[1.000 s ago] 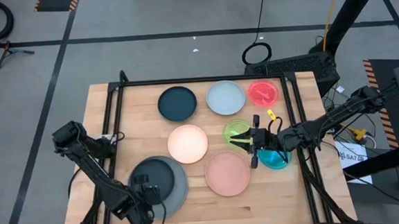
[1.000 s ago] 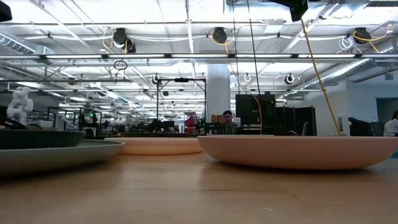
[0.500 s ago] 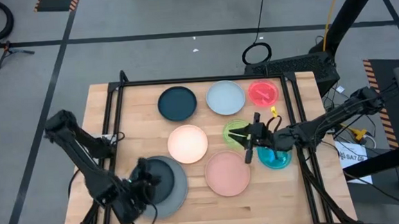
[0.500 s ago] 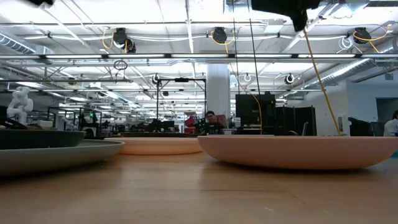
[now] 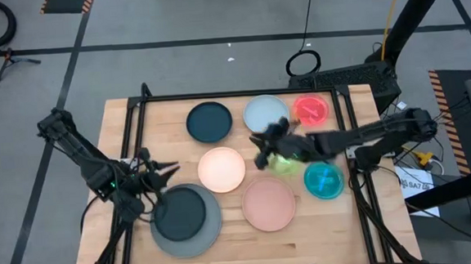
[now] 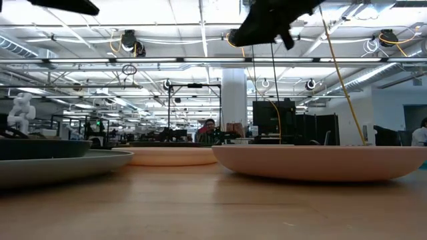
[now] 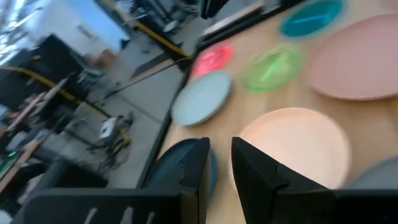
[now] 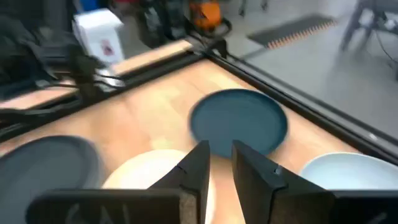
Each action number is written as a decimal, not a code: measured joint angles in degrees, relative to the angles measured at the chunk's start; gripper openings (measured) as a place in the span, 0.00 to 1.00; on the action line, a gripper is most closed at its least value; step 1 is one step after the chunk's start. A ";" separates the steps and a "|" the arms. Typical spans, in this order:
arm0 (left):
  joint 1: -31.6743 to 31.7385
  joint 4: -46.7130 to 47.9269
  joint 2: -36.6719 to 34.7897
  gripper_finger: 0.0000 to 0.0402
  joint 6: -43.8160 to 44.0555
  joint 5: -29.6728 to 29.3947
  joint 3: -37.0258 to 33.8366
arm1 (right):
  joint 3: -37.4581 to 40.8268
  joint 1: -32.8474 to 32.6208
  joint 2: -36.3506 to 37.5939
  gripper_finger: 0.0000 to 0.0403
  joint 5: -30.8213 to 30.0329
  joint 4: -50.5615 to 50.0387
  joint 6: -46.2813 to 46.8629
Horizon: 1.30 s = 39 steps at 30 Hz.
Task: Stack plastic plates
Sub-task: Stack the top blue plate on top of the bottom blue plate
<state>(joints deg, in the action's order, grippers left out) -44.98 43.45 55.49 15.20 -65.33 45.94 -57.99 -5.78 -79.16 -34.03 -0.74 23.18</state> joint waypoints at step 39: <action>5.03 15.58 -3.50 0.18 2.93 -4.22 -1.10 | -60.51 34.72 -50.81 0.39 29.89 -35.66 -0.26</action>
<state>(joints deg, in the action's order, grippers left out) -39.96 59.02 51.99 18.13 -69.55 44.84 -118.50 28.95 -129.97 -4.14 -36.39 22.92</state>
